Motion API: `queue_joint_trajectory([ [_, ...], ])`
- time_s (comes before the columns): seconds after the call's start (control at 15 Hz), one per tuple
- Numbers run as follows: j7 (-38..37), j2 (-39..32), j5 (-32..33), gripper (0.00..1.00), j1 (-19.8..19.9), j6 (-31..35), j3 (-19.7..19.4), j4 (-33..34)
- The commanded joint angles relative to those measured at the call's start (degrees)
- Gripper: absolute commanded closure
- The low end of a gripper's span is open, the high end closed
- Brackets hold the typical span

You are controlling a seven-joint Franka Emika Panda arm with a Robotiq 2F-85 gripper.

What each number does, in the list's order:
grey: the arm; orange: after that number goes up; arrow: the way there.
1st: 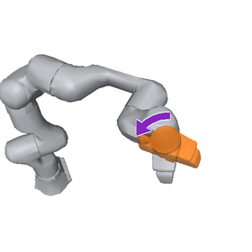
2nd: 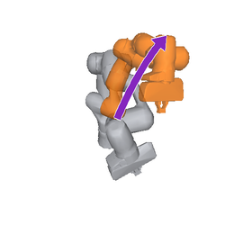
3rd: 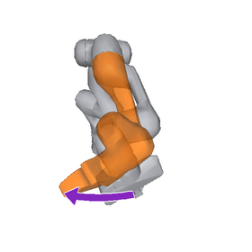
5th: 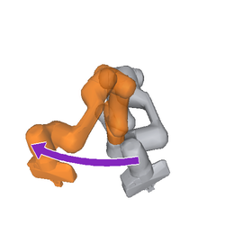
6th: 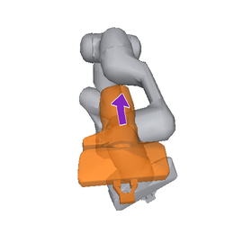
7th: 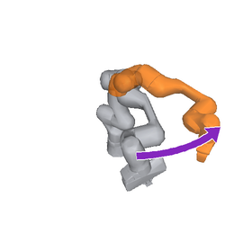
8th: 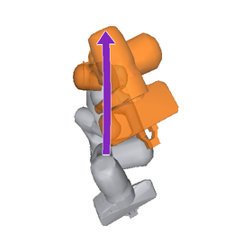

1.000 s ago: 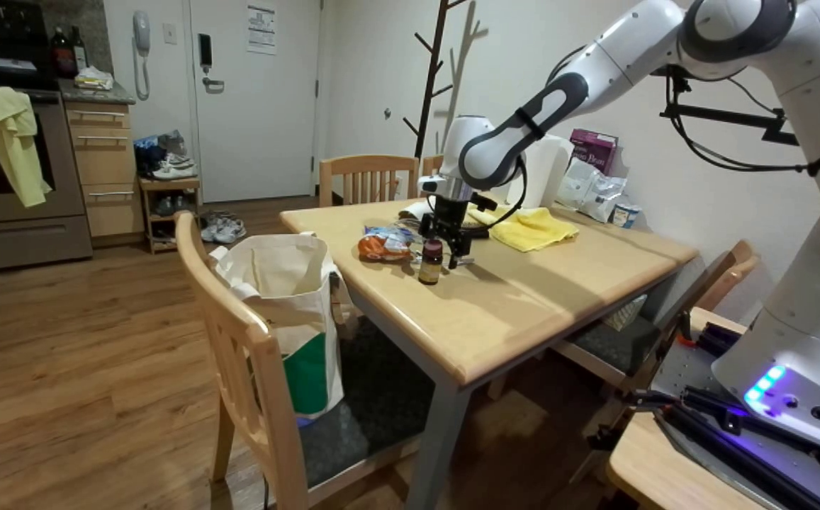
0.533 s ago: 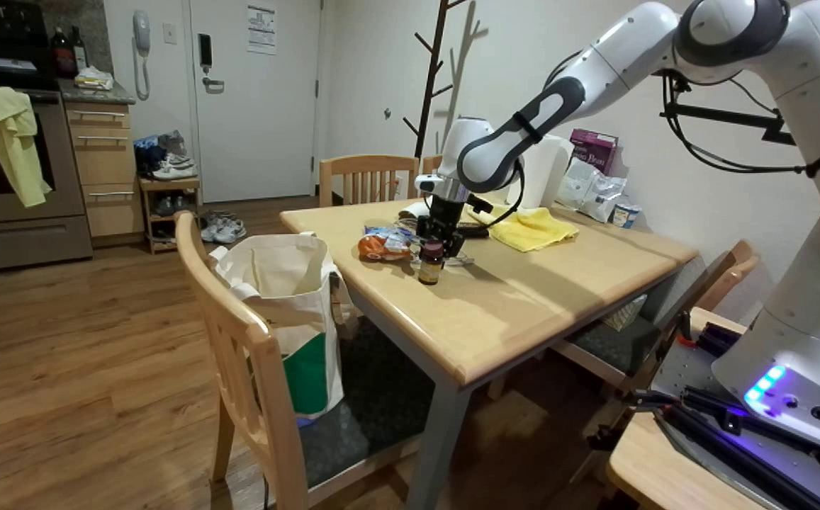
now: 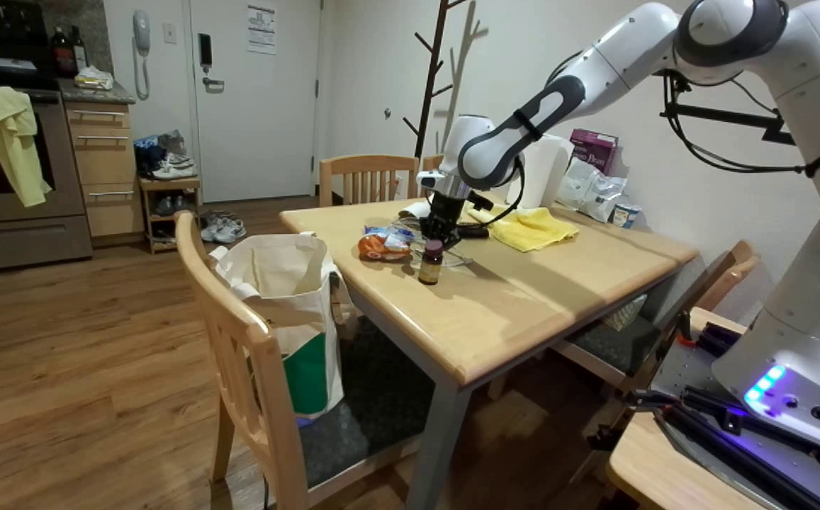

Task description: Put the charger into the bag on the chair.

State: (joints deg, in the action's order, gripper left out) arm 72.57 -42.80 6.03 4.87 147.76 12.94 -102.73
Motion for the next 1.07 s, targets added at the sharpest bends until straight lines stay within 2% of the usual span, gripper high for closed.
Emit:
queue_joint_trajectory([
  [0.0,2.9,-0.7,-1.9,0.98,2.2,1.1,1.9,0.7],
  [0.07,3.3,-0.7,-2.4,0.94,2.7,1.2,2.5,0.8],
  [0.27,5.2,1.4,-4.5,0.91,4.9,2.0,4.8,0.4],
  [0.73,11.7,6.1,-7.9,0.94,7.5,1.2,8.0,4.2],
  [1.0,18.2,7.7,-11.8,0.94,8.3,1.6,10.4,6.5],
])
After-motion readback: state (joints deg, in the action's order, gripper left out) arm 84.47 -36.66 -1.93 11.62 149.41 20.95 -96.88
